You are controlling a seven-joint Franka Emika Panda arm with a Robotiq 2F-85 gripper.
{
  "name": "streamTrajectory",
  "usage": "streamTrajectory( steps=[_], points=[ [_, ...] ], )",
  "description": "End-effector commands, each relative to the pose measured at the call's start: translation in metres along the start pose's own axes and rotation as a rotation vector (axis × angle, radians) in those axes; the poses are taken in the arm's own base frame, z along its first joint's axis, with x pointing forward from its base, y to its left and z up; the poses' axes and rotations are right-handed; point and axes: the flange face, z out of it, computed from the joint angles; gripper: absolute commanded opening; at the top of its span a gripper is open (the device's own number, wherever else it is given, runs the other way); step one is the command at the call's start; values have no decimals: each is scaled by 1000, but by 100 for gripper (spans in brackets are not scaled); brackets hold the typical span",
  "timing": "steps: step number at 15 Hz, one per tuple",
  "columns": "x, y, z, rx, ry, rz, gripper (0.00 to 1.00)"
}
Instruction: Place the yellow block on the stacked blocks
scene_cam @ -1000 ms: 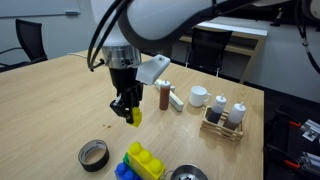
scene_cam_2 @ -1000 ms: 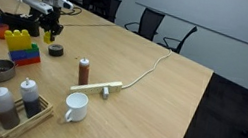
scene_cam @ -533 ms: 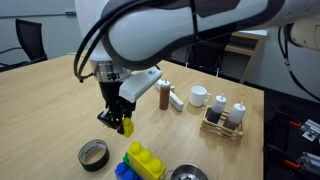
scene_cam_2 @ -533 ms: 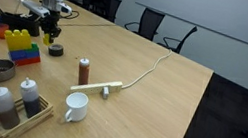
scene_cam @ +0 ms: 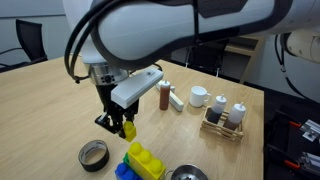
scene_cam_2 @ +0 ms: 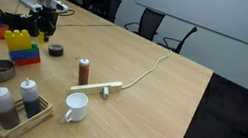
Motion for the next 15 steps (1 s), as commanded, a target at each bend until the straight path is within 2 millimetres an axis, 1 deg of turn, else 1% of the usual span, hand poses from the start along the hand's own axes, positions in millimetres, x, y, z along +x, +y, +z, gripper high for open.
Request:
streamTrajectory(
  steps=[1,7,15],
  points=[
    [-3,-5,1,12,-30,15,10],
    [-5,-13,12,53,-45,6,10],
    [-10,-16,8,83,-69,15,10]
  ],
)
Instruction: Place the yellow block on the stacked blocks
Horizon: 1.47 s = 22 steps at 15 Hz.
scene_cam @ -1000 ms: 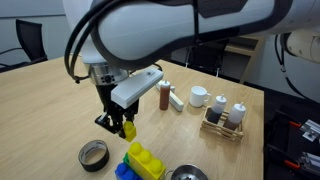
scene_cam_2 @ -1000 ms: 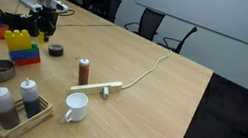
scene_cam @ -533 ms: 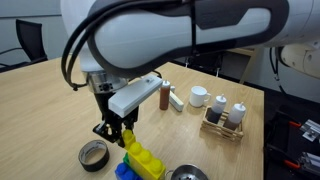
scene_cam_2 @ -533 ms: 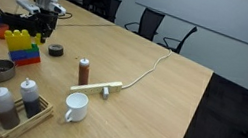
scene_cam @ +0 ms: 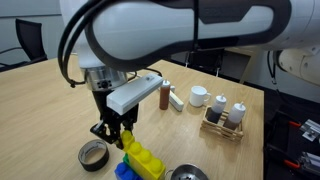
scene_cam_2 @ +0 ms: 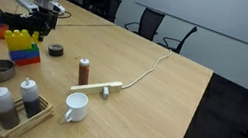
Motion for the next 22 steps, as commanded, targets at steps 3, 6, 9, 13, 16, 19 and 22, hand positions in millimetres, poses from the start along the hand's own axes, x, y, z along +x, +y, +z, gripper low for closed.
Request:
streamTrajectory(
  steps=[3,6,9,13,16,19,22],
  points=[
    [-1,-1,6,39,-23,13,10],
    [-1,-3,17,54,-37,10,10],
    [0,-6,25,59,-48,12,10],
    [1,-6,29,63,-47,17,10],
    [4,-6,35,72,-36,20,10],
    [11,-1,43,80,1,27,10],
    [21,3,48,95,43,43,10]
  ],
)
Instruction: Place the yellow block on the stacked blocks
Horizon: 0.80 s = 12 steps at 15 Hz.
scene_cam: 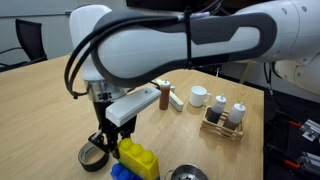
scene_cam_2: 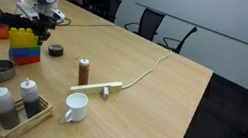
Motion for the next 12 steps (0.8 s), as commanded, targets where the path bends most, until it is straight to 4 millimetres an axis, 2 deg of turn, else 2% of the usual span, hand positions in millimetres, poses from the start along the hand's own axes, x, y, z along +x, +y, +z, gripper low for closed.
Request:
streamTrajectory(
  steps=[1,5,12],
  points=[
    [14,6,19,32,58,28,10],
    [20,8,23,56,88,53,10],
    [18,3,17,55,107,101,10]
  ],
)
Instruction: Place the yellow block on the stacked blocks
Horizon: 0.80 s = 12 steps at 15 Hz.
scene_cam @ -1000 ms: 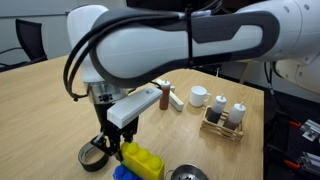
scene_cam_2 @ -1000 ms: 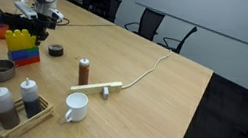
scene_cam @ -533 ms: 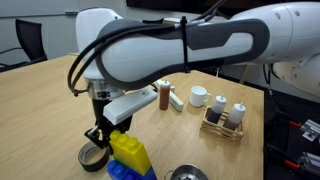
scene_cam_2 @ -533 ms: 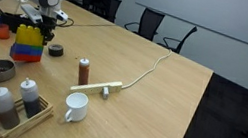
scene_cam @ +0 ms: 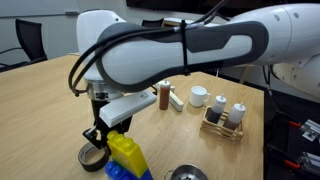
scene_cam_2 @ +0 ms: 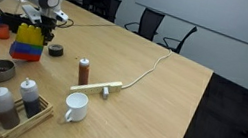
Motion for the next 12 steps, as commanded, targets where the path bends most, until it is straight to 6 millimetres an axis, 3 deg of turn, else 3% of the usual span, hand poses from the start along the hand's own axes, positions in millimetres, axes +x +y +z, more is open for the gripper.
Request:
streamTrajectory(
  steps=[1,12],
  points=[
    [0,-4,14,6,24,25,10],
    [1,-22,13,15,159,52,10]
  ],
)
